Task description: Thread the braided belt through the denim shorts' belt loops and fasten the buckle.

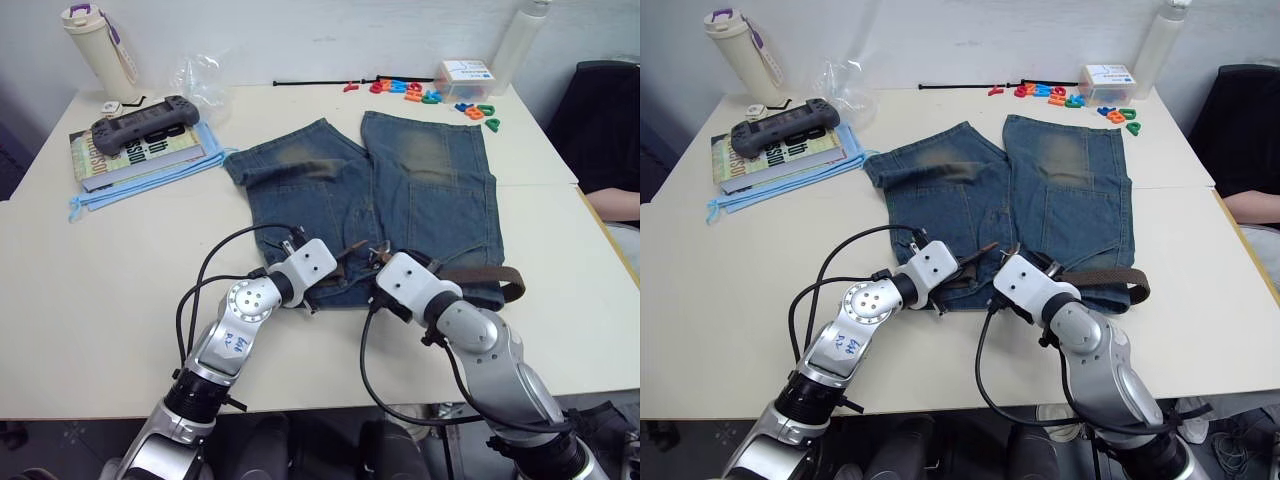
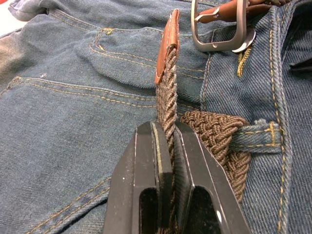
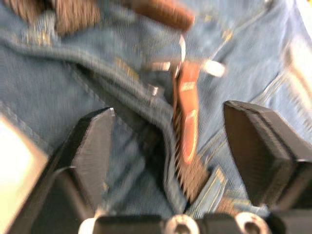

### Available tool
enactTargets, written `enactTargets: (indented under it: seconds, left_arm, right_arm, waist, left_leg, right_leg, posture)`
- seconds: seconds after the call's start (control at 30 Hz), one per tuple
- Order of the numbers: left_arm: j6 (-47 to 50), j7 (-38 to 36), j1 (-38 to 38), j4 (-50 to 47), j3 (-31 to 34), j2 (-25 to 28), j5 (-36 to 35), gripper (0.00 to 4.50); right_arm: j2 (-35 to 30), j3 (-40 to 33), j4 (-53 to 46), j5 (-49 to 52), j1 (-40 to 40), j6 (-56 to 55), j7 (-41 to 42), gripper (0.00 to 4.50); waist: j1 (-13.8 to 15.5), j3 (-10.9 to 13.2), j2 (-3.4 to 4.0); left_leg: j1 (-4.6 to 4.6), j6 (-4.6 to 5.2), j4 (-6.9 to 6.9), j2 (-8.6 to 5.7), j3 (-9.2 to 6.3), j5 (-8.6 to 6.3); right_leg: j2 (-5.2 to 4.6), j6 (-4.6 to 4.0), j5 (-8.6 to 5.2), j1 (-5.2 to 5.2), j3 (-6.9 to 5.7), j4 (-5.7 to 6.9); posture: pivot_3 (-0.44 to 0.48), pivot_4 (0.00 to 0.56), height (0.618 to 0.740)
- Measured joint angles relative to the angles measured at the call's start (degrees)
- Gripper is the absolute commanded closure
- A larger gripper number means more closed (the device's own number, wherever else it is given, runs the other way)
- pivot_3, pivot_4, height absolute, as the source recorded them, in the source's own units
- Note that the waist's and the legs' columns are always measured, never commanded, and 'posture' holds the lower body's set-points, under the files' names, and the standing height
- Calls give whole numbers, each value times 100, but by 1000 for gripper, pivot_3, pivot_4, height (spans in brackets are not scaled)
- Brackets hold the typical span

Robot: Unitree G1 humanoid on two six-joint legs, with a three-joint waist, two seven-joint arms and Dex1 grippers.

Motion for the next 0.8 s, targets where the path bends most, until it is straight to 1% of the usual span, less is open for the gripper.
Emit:
enactTargets:
  seconds: [0.13,0.3,0.47,0.6,0.7,0.77,0.8]
  left_arm:
    - [-168,139,116,-30,168,-100,-62,4500]
    - [-745,260,423,-348,532,-144,-347,4500]
    - [-847,237,663,-486,563,-76,-424,4500]
    - [-840,248,667,-485,566,-86,-432,4500]
    - [-839,277,666,-485,565,-103,-432,4500]
    - [-815,294,667,-487,566,-102,-432,4500]
    - [-795,294,667,-488,565,-99,-432,4500]
  right_arm:
    - [16,251,199,-252,-108,28,-133,766]
    - [92,343,466,-454,-158,109,-263,766]
    - [-52,433,630,-788,-367,30,-280,766]
    - [-95,486,638,-900,-367,-65,-262,766]
    - [-56,498,641,-913,-351,-40,-202,1571]
    - [64,497,640,-906,-313,72,-149,2431]
    - [138,497,641,-896,-286,150,-126,2996]
  waist:
    - [-1,0,0]
    - [-18,0,0]
    - [-13,0,0]
    - [-9,0,0]
    - [-17,0,0]
    - [-19,0,0]
    - [-18,0,0]
  left_leg:
    - [-1,0,1,0,1,0]
    - [0,-2,1,2,0,1]
    - [-1,-1,2,1,1,1]
    - [-2,-1,2,1,1,1]
    - [-1,-1,2,1,2,1]
    - [-1,-1,2,1,2,1]
    - [-1,-1,2,1,1,1]
  right_leg:
    - [0,0,0,0,0,-2]
    - [0,-1,0,0,0,0]
    - [-1,-1,0,-1,-1,1]
    - [-1,-1,0,-1,-1,0]
    - [0,-1,0,-1,-1,1]
    - [0,-1,0,-1,-1,2]
    - [0,-1,0,-1,-1,2]
  posture:
    - [0,150,684]
    - [0,150,684]
    - [0,150,684]
    - [0,150,684]
    - [0,150,684]
    - [0,150,684]
    - [0,150,684]
